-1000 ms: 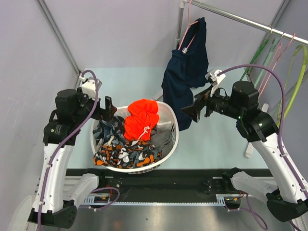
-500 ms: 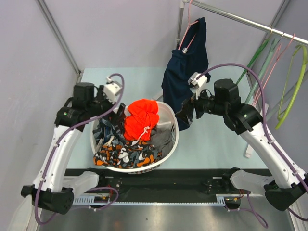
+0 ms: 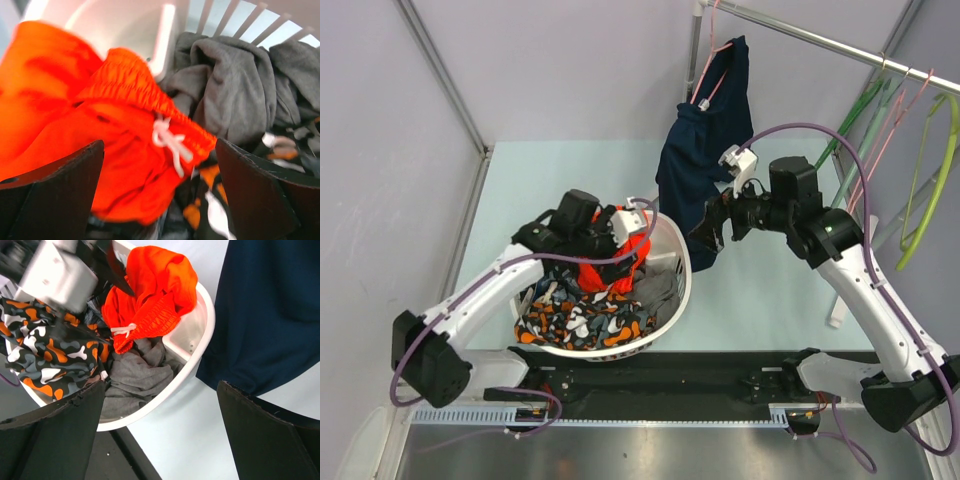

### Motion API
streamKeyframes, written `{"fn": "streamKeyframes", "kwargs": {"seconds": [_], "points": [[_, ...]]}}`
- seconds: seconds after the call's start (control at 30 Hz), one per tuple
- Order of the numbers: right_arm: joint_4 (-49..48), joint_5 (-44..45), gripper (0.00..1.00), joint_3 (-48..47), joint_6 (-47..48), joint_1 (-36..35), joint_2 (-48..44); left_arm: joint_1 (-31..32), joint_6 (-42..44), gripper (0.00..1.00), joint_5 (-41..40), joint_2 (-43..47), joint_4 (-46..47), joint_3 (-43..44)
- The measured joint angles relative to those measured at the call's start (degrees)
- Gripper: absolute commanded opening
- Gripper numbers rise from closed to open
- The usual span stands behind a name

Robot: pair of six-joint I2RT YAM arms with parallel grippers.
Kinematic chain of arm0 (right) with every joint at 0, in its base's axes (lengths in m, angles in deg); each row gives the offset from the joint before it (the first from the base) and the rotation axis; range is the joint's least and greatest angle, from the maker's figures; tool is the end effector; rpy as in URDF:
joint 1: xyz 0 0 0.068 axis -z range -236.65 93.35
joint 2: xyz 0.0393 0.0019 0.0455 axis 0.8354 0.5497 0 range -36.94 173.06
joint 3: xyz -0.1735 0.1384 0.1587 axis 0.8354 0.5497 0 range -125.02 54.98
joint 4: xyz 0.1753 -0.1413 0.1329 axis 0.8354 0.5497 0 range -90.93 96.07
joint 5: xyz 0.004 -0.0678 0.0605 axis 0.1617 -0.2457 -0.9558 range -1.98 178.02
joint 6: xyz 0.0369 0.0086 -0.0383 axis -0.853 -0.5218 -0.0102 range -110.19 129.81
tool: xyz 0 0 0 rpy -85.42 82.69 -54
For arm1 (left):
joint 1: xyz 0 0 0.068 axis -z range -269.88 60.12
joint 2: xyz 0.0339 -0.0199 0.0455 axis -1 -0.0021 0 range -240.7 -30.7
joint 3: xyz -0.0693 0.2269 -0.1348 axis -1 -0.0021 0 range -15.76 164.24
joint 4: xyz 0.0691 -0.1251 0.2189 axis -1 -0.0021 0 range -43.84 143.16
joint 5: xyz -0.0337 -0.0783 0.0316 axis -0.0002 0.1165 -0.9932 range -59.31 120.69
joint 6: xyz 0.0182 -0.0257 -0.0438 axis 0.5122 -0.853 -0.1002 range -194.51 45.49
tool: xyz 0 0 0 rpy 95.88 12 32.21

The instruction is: Place the shorts on the hanger

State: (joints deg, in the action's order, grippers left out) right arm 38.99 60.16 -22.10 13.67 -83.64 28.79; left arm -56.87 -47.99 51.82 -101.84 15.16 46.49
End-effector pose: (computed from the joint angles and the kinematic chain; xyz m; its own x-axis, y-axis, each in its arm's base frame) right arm 0.1998 0.1202 0.4108 -0.3736 -0.2570 -0.8912 -0.7939 0.5856 0.1639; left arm 0.2103 -0.1520 0.3065 -0.2285 0.6452 -0.7291 0.9129 0.4022 0.0698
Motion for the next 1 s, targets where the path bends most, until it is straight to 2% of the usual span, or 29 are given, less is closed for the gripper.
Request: {"fn": "streamKeyframes", "kwargs": {"seconds": [0.1,0.17,0.2,0.27,0.3,0.33,0.37,0.43,0.47,0.57,0.83,1.0], "points": [[-0.33,-1.11,1.0,0.0,-1.55,1.18,0.15,2.16,-0.85,0.99,-0.2,-3.65,3.89,-1.4],[-0.48,-1.64,1.0,-0.09,-2.16,1.22,0.15,3.04,-1.51,0.93,-0.79,-5.53,5.99,-2.51],[-0.7,-1.86,1.0,-0.09,-2.36,1.22,0.15,3.61,-2.21,0.8,-1.66,-6.45,7.52,-3.41],[-0.79,-2.21,1.0,-0.09,-2.56,1.22,0.15,4.09,-3.32,0.65,-2.95,-7.45,8.87,-4.17],[-0.79,-2.36,1.0,-0.09,-2.64,1.22,0.15,4.2,-3.98,0.51,-3.74,-7.69,9.33,-4.2],[-0.81,-2.47,1.0,-0.11,-2.75,1.22,0.15,4.24,-4.42,0.44,-4.44,-7.74,9.7,-4.2],[-0.79,-2.51,1.0,-0.11,-2.8,1.22,0.15,4.24,-5.16,0.32,-5.01,-7.58,10.03,-4.17],[-0.85,-2.58,1.0,-0.11,-2.82,1.22,0.13,4.24,-5.95,0.17,-6.21,-6.8,10.16,-4.09],[-0.94,-2.6,1.0,-0.11,-2.82,1.22,0.13,4.24,-5.99,0.0,-6.93,-5.88,9.64,-3.87],[-1.51,-2.62,1.0,-0.11,-2.82,1.22,0.11,4.24,-6.54,0.0,-8.24,-2.75,6.49,-1.14],[-5.31,-2.6,1.0,-0.11,-2.62,1.16,-0.15,3.26,-5.92,0.0,-9.42,5.14,-2.12,14.25],[-8.46,-2.47,1.0,-0.11,-0.04,-0.44,-0.9,2.95,-3.41,0.0,-6.4,7.43,-6.8,25.44]]}}
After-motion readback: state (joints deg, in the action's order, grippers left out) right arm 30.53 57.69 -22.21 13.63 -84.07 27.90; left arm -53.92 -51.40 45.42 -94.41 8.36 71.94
